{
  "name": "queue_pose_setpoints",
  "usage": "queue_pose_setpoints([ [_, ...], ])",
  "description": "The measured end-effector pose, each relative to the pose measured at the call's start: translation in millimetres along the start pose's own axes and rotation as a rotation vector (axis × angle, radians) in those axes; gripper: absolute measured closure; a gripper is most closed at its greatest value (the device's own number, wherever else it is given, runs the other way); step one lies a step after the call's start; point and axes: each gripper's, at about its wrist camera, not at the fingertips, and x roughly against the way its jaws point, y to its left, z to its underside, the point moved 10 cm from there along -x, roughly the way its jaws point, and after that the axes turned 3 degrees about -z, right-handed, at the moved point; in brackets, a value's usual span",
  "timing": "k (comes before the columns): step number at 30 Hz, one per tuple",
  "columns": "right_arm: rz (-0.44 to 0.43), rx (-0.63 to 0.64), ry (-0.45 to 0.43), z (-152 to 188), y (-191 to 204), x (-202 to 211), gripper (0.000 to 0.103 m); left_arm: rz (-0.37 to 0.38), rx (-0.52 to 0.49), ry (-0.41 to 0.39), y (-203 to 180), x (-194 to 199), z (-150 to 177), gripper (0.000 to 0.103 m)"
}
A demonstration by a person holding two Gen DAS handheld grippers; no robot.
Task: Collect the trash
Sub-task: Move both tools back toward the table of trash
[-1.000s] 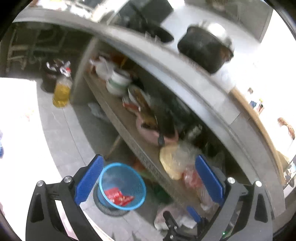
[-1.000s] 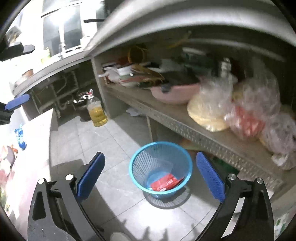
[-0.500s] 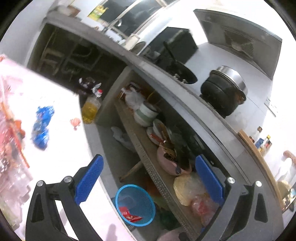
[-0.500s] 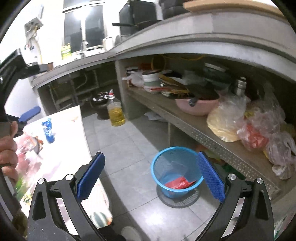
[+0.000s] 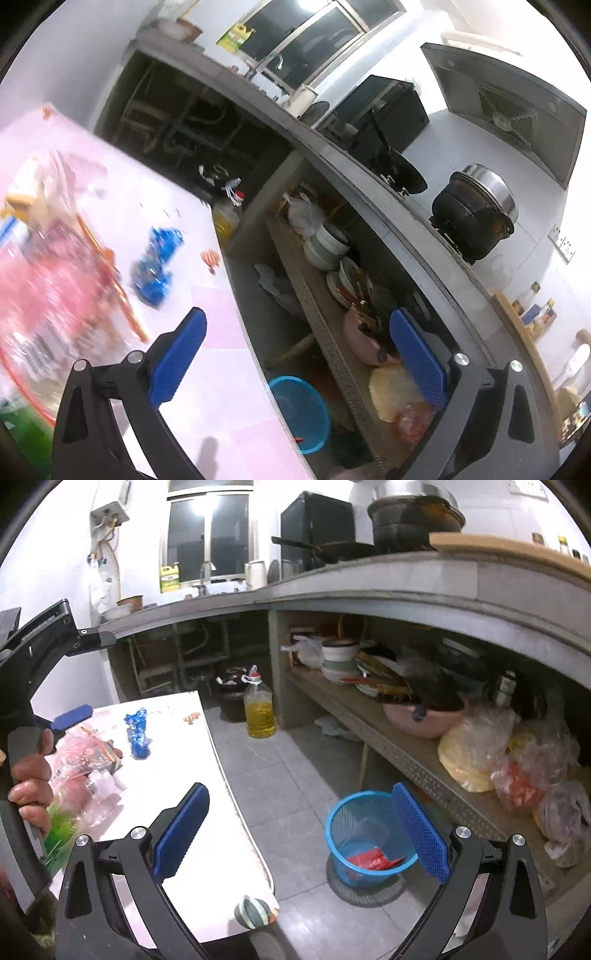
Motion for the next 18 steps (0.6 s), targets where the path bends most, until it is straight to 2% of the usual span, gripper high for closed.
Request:
queue_pose_setpoints([
  [5, -0.044, 0.003, -0.007, -3.4, 7.8, 1.2, 0.008, -0.033, -0.092, -0.018, 21.0, 29.6, -13.3, 0.006],
  [6, -0.05, 0.003, -0.008, -3.4, 10.3, 2.1, 0.008, -0.093, -0.094, 0.02, 32.1, 35.5, -14.9, 0.006],
  [7, -0.059, 0.003, -0.009, -3.4, 13.4, 2.0, 0.008, -0.067, -0.126, -0.025, 33.8, 43.5, -22.9, 0.006],
  [11, -0.104, 0.014, -0.001, -1.5, 30.0, 0.9, 0.008, -0.132, -0.179, -0.047, 60.5, 76.5, -34.7, 0.006],
  [18, -0.218, 0.014, 0.067, 5.0, 62.7, -11.3, 0.008, -0.232, -0.257, -0.06, 101.4, 122.7, -41.9, 0.006],
])
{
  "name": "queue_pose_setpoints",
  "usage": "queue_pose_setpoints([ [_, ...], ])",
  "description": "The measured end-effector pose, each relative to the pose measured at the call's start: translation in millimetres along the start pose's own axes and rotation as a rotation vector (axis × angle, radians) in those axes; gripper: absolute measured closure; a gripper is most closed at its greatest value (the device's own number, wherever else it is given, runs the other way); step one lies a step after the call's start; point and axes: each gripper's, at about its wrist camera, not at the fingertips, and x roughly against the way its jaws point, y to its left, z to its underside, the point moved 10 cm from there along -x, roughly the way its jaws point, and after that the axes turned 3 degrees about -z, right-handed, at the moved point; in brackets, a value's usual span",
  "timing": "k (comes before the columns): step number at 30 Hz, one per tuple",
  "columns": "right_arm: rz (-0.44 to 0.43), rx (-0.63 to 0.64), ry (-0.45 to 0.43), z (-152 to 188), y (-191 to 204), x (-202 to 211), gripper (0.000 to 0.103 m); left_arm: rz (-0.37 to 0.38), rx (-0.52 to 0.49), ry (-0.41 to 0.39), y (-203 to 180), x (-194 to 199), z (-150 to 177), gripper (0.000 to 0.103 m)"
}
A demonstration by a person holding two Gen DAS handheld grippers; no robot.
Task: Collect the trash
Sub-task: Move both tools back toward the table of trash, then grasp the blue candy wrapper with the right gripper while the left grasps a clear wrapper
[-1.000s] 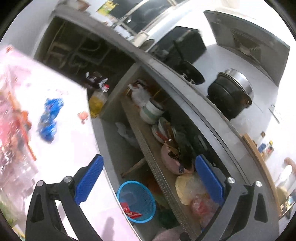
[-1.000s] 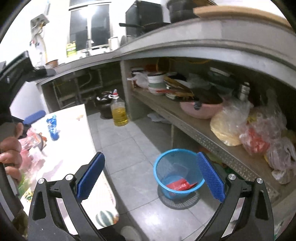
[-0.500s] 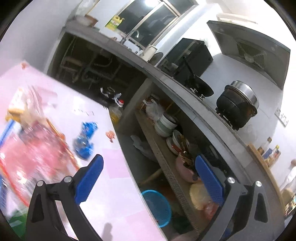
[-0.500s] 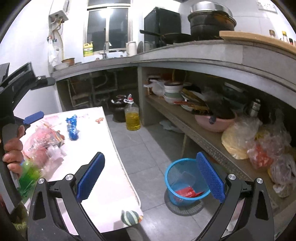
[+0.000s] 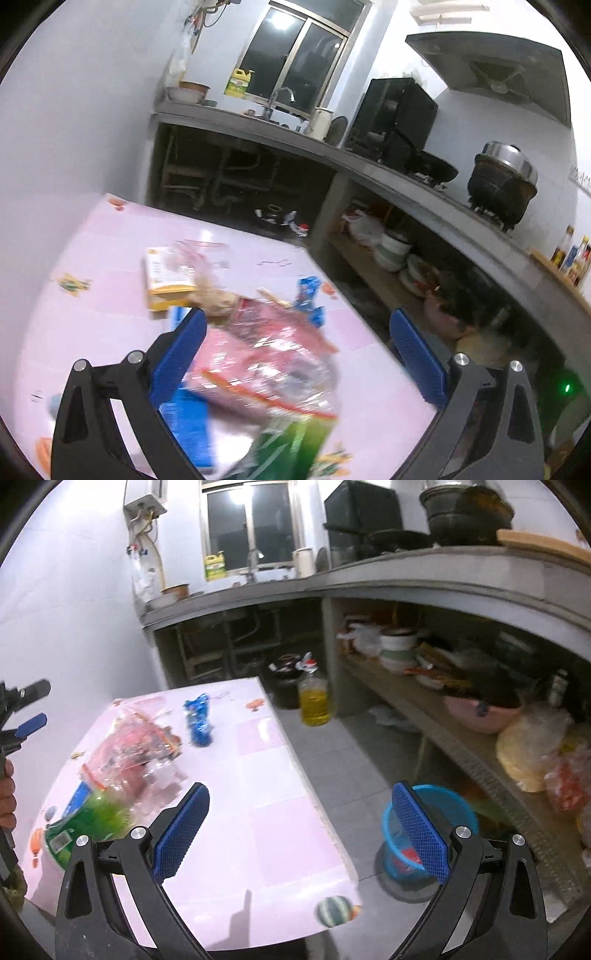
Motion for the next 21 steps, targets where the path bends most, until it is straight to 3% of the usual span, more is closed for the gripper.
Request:
queue_pose_setpoints([
  [12, -0.178, -0.02, 0.088, -4.3, 34.3, -24.5, 0.015, -0.05, 0.002, 0.044, 56.8, 3.6, -5.1, 0.006],
  [21, -0.344, -0.03, 0.153, -34.5, 64.8, -64.7, 0.016, -0.063, 0.059, 0.227, 94.0, -81.3, -42.3, 0.008],
])
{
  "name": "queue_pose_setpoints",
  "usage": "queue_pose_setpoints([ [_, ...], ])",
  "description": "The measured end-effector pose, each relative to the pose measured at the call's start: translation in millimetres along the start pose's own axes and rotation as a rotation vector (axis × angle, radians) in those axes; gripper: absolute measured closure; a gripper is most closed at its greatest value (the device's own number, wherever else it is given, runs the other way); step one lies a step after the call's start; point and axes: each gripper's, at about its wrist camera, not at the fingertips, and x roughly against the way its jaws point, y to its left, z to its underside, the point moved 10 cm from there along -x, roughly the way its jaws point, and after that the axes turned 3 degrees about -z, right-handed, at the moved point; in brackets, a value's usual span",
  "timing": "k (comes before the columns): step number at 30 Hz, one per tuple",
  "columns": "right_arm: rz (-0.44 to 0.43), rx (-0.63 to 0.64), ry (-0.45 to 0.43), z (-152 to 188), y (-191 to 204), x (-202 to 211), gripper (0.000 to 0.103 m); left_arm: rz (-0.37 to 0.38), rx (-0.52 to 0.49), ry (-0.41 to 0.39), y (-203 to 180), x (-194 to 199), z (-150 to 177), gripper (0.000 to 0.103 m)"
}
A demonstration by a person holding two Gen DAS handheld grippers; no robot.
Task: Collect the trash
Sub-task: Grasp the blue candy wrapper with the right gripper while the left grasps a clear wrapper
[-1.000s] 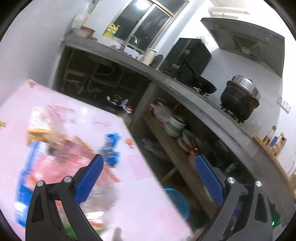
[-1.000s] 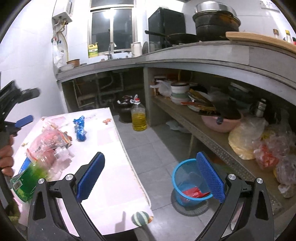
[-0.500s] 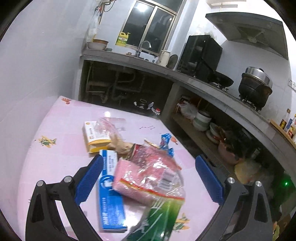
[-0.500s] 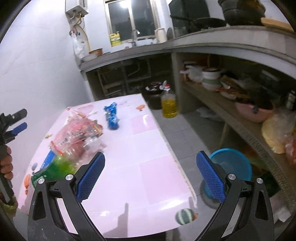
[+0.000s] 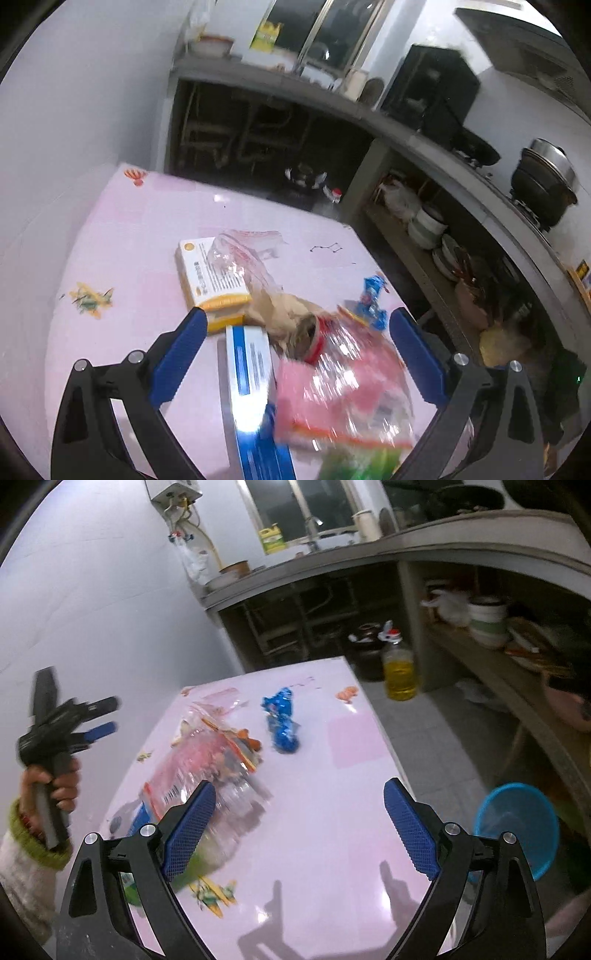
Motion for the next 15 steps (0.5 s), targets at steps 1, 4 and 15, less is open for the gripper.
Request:
queue_pose_setpoints([
  [1, -0.016, -0.006, 0.01, -4.4, 0.8, -7.0, 0.016, -0.013, -0.001, 0.025, 4.8, -15.4, -8.2, 0.01],
  [4, -0.068, -0.034, 0.045, -19.4, 1.3, -29.8, 0.016, -0.058, -0.028, 0.114, 14.8, -57.1, -22.1, 0.012],
  [15, -0.222, -0.176, 0.241, -65.2, -15.2, -139.9, 0.019, -0.279, -0.184, 0.293, 31.8, -146.7, -24.7, 0.028],
])
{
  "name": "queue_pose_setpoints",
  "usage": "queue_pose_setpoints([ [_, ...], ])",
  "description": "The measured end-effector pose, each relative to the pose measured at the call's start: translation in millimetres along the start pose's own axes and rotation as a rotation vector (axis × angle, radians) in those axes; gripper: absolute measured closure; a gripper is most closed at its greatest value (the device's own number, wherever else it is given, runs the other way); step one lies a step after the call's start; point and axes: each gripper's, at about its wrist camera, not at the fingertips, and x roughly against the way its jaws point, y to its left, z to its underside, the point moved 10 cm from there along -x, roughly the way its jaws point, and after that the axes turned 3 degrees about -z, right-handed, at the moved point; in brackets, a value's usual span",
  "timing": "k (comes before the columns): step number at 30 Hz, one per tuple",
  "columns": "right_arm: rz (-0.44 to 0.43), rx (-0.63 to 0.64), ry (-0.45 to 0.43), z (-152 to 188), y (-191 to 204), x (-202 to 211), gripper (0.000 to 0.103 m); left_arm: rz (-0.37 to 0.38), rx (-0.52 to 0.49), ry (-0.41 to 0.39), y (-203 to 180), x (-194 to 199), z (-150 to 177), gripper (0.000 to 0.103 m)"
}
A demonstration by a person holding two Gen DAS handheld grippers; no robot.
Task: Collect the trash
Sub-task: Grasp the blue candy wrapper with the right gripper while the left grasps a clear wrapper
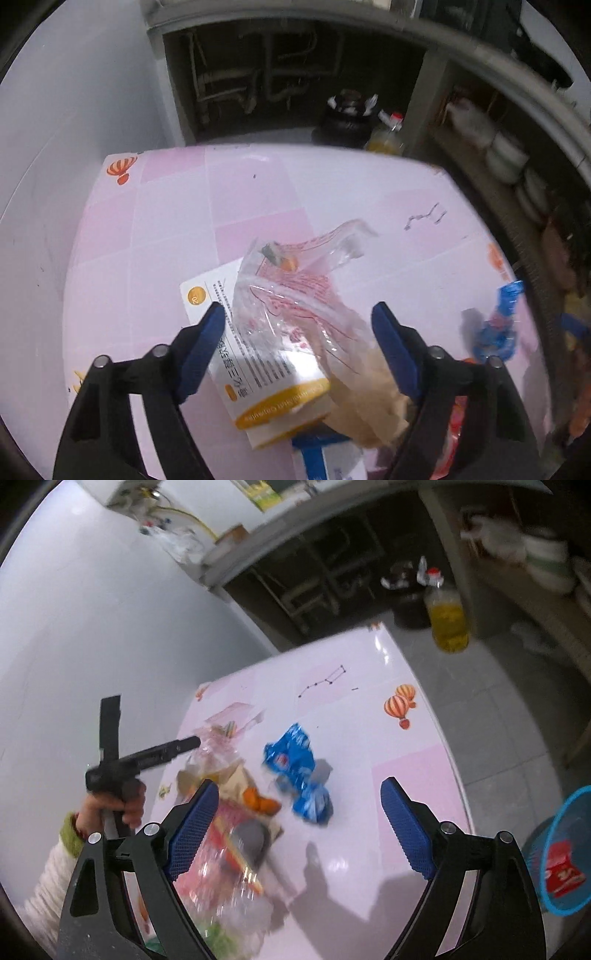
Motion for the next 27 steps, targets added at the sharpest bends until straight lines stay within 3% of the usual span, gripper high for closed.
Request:
queue_pose_setpoints([
  [4, -0.007, -0.017, 0.077, -10.3, -1.6, -36.4, 0.019, -0.025, -0.002, 0.024, -0.5, -11.6, 0.7, 0.043],
  [8, 0.003, -0.035, 0.139, -8.6, -0.1, -64.7, 0.022, -0.028, 0.021, 0.018, 2.8, -17.7, -1.7, 0.051],
  [13, 0.058, -0.02, 0.204, 7.2, 0.0, -84.7, 0.033, -0.001, 0.068, 0.035, 11.7, -25.9, -2.1, 0.081],
  [18, 0.09, -0.003, 0.241, 21.0, -3.7, -90.2, 0.056, 0.031, 0.112, 0.012, 17.4, -29.4, -3.4, 0.083],
  [20, 0.091, -0.014, 0.25, 25.2, -6.6, -90.1, 0.069, 0.041, 0.124, 0.002, 18.8, -29.7, -3.5, 0.083],
  [23, 0.087, -0.03, 0.248, 25.6, -11.7, -87.7, 0.077, 0.07, 0.149, -0.015, 19.3, -28.3, -3.1, 0.084],
  [24, 0.086, -0.034, 0.243, 25.9, -12.4, -86.2, 0.078, 0.075, 0.15, -0.021, 19.6, -28.0, -3.5, 0.098],
  [27, 0.086, -0.035, 0.226, 21.7, -15.8, -87.3, 0.081, 0.09, 0.153, -0.054, 21.4, -22.5, -6.4, 0.099],
])
